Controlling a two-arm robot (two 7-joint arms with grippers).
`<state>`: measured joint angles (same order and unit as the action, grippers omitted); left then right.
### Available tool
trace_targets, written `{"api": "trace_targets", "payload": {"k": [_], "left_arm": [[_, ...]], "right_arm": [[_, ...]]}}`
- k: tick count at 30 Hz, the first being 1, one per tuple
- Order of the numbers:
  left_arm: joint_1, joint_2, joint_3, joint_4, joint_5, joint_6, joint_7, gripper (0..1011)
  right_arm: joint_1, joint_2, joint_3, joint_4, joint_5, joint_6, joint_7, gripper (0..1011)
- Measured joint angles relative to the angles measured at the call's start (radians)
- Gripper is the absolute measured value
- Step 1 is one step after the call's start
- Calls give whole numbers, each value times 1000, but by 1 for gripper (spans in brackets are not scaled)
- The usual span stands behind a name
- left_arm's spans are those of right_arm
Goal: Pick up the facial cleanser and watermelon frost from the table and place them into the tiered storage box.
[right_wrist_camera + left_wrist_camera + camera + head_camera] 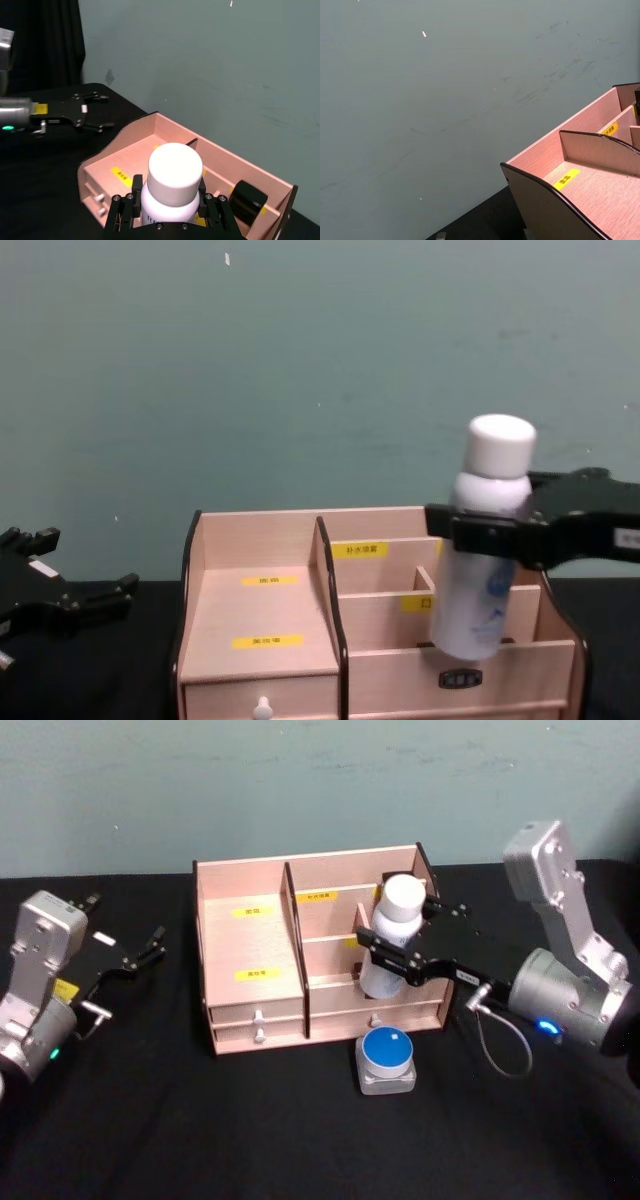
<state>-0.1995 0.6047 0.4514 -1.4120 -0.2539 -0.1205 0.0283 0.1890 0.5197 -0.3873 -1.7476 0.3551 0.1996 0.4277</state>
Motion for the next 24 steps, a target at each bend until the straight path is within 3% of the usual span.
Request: {"api": "trace_targets", "payload": {"k": [24], "left_arm": [[0, 0, 0, 0, 0, 0, 0, 1001]], "right_arm": [[254, -158, -73, 258, -65, -12, -6, 613]]}}
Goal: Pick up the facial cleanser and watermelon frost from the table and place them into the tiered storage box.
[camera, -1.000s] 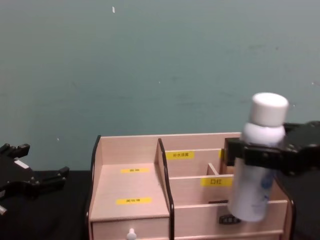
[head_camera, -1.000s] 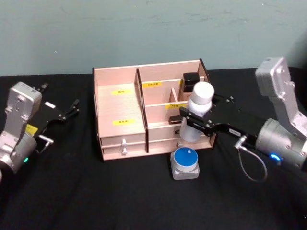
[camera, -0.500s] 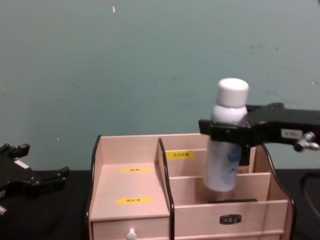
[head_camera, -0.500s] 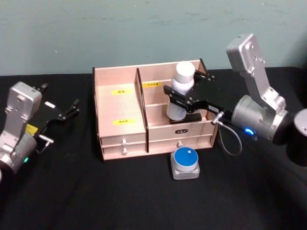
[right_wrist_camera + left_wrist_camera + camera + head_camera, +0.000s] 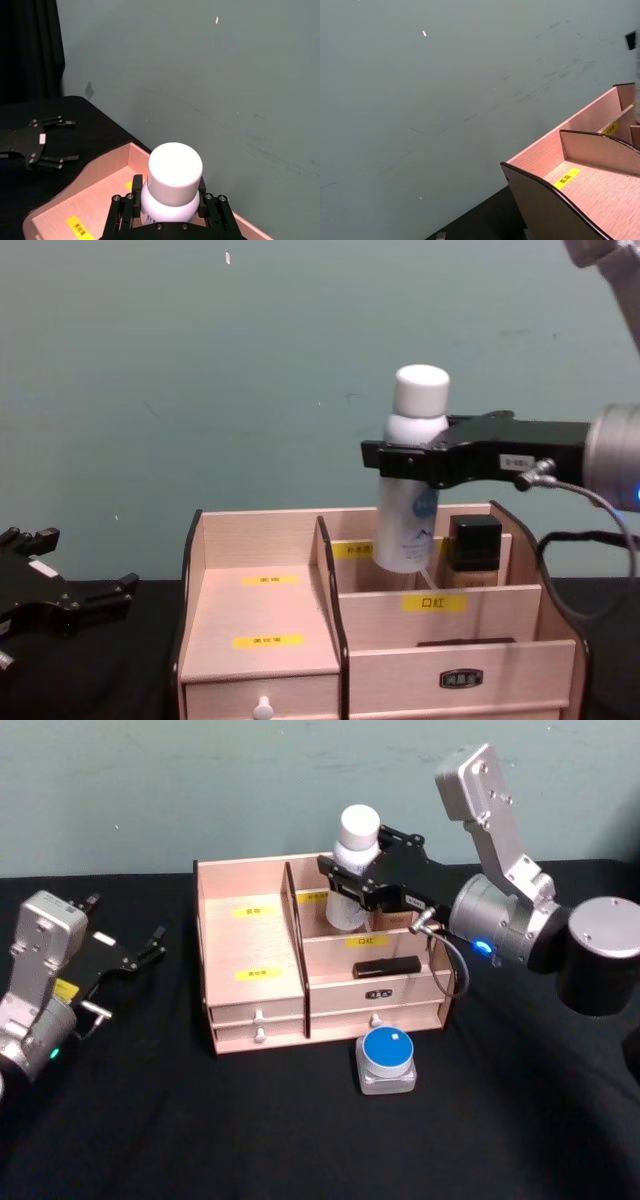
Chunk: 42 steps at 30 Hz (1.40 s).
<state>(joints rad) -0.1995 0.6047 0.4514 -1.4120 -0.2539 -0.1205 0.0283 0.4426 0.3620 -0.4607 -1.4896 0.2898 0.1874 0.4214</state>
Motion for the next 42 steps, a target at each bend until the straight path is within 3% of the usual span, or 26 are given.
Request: {"api": "trace_targets", "payload": {"k": [13, 42], "left_arm": [[0, 0, 0, 0, 0, 0, 0, 1001], [0, 0, 0, 0, 0, 0, 0, 1001]], "right_arm": [[66, -50, -20, 122, -17, -13, 13, 613], [77, -80, -36, 241, -19, -29, 39, 613]]}}
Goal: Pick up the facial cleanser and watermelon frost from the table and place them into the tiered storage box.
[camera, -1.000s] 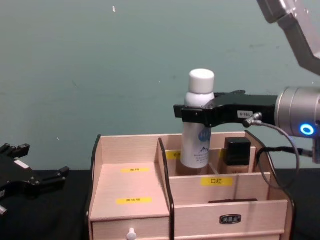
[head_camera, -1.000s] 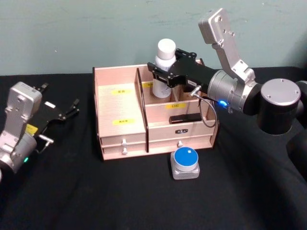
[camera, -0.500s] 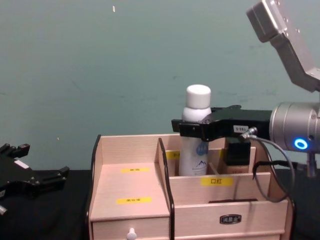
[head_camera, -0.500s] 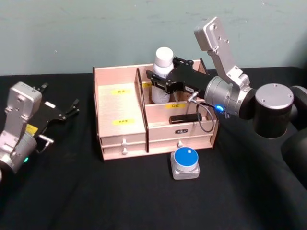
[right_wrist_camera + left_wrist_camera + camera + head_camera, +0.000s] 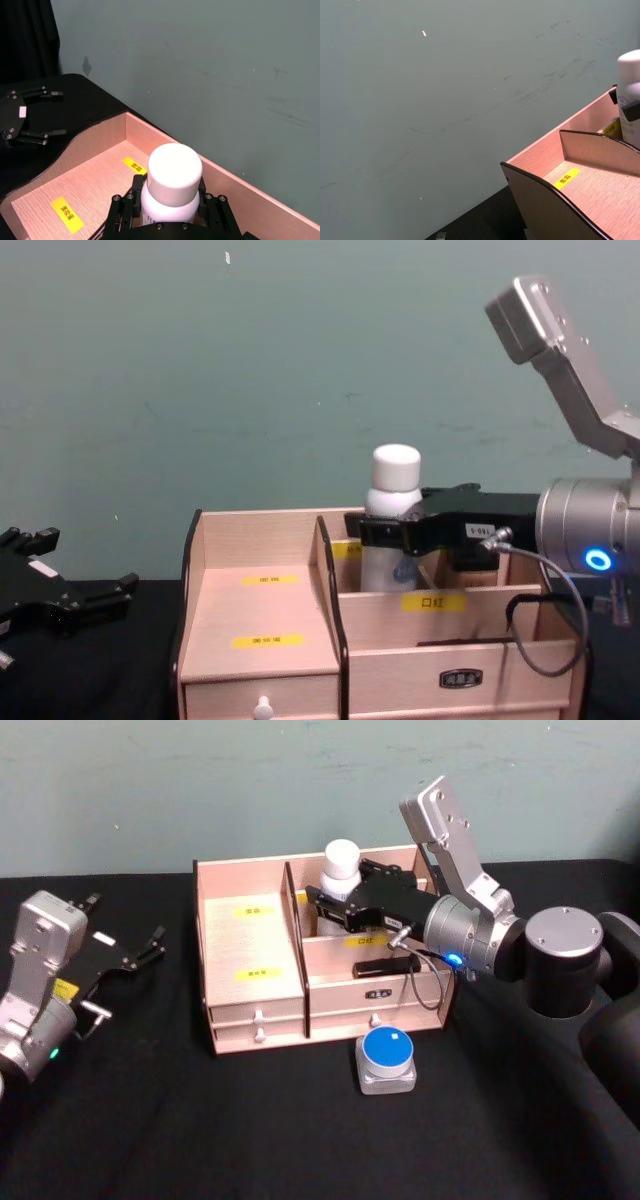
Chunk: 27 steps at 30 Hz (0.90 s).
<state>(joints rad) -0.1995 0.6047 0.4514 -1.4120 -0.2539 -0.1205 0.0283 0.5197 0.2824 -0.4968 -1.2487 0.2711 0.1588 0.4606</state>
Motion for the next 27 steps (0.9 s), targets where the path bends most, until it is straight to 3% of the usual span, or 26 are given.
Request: {"api": "trace_targets", "payload": {"k": [21, 27], "left_arm": [[0, 0, 0, 0, 0, 0, 0, 1001], [0, 0, 0, 0, 0, 0, 0, 1001]], "right_arm": [[10, -9, -12, 48, -4, 3, 15, 615], [12, -9, -19, 52, -11, 3, 18, 783]]}}
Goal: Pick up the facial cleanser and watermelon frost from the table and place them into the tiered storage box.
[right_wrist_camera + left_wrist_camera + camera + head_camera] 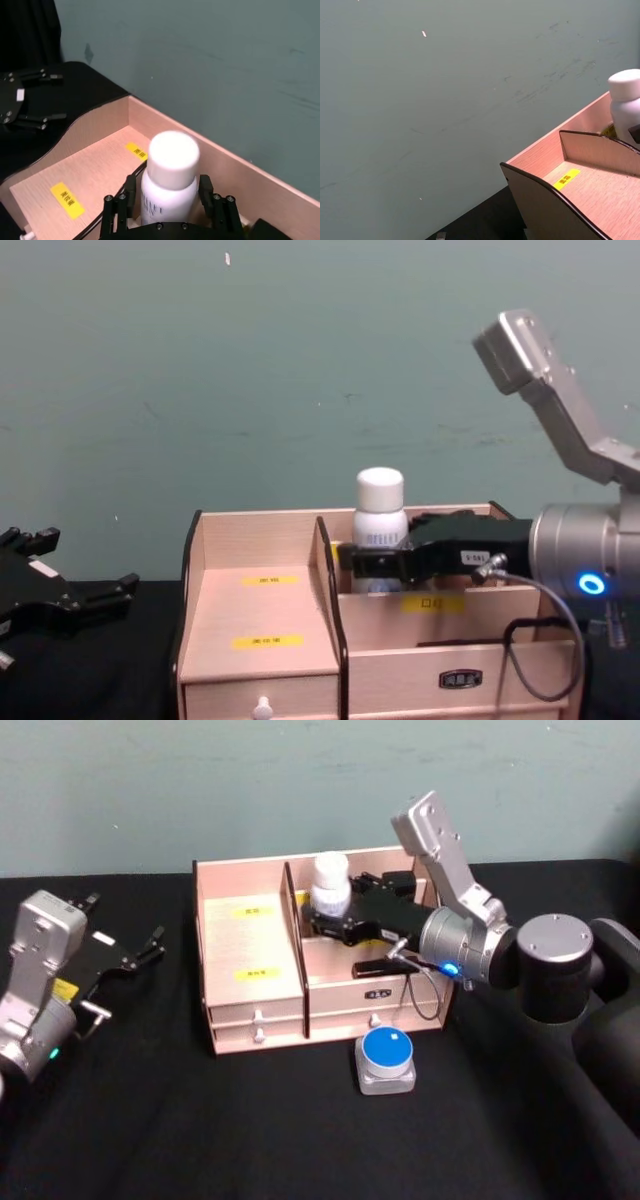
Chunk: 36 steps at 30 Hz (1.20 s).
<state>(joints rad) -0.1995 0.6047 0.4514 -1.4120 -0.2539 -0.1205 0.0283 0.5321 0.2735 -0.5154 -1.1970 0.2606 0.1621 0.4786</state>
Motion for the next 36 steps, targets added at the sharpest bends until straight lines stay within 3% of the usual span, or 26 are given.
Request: {"api": "trace_targets", "payload": {"k": [9, 14, 21, 28, 31, 36], "left_arm": [[0, 0, 0, 0, 0, 0, 0, 1001], [0, 0, 0, 0, 0, 0, 0, 1001], [0, 0, 0, 0, 0, 0, 0, 1001], [0, 0, 0, 0, 0, 0, 0, 1001], [0, 0, 0, 0, 0, 0, 0, 1001], [0, 0, 0, 0, 0, 0, 0, 1001]], "right_arm": [[-24, 15, 20, -59, -3, -30, -15, 1002], [-42, 36, 34, -120, -5, -36, -25, 1003], [-100, 91, 56, -260, -2, 28, -40, 1002], [-228, 176, 94, -469, 24, 118, -67, 1003], [-317, 220, 115, -576, 37, 157, -88, 1002], [-440, 266, 144, -679, 54, 191, -117, 1002]]}}
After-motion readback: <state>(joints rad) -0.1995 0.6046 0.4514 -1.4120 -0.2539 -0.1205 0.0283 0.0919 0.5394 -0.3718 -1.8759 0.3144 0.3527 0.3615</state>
